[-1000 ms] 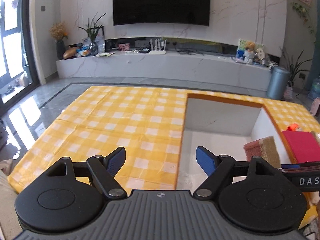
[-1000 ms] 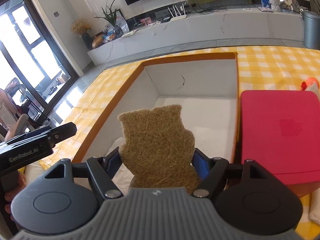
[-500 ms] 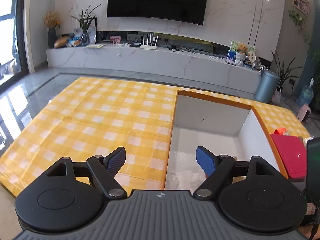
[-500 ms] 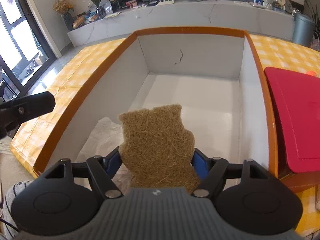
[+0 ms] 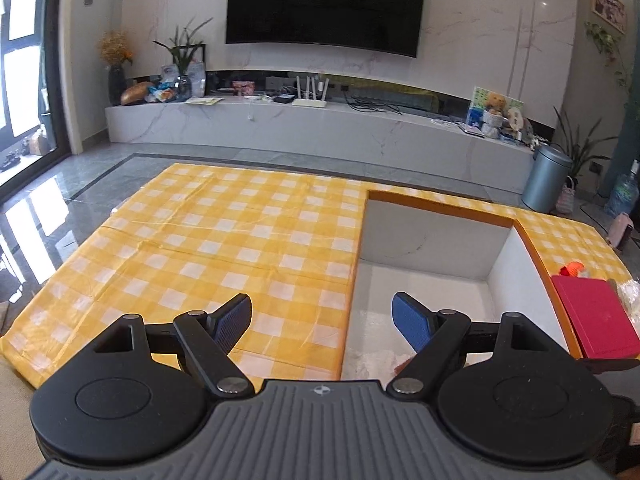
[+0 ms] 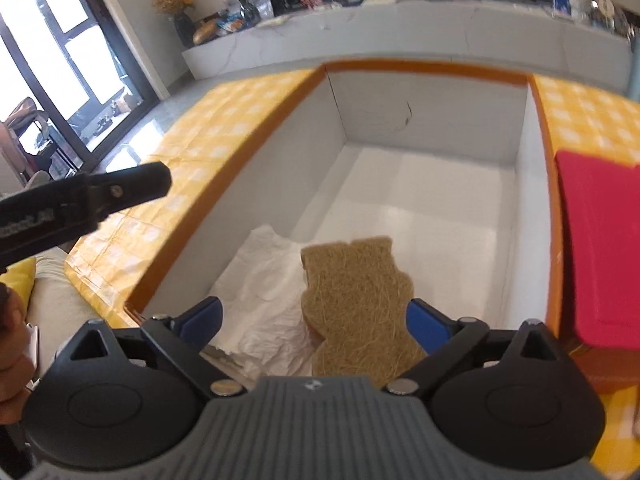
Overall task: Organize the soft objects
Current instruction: 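Lower the coir sponge into the box and open the right tool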
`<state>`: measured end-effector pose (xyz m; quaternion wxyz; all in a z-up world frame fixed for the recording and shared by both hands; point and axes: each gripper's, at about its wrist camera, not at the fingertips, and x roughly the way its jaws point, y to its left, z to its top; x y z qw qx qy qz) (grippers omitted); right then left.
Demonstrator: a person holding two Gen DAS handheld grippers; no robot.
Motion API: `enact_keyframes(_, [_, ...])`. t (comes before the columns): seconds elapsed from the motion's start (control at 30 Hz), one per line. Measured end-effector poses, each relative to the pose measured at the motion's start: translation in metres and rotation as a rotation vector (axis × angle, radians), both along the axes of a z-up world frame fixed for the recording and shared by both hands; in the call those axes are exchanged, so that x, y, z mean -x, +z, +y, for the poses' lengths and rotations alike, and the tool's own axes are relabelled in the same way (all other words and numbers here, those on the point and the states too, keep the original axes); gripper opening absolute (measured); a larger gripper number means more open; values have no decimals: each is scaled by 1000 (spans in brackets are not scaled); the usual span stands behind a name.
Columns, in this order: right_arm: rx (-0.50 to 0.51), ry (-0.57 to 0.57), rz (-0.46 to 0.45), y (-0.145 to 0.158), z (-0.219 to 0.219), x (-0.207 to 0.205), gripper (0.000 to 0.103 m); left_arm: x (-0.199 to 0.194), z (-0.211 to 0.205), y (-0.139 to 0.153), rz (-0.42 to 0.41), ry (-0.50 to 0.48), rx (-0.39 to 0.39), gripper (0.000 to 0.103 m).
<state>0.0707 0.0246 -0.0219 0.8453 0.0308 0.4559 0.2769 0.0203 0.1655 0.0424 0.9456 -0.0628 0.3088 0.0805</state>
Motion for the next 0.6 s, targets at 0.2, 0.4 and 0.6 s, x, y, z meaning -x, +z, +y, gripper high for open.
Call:
enact_keyframes(0.2, [-23, -23, -61, 18, -12, 4, 100, 5, 0, 10, -39, 4, 28, 94])
enact_keyframes(0.4, [-13, -87, -167, 37, -33, 9, 100, 13, -4, 21, -123, 27, 107, 94])
enact_keyframes(0.6, [-47, -123, -238, 63, -63, 17, 100, 15, -28, 28, -189, -46, 82, 103])
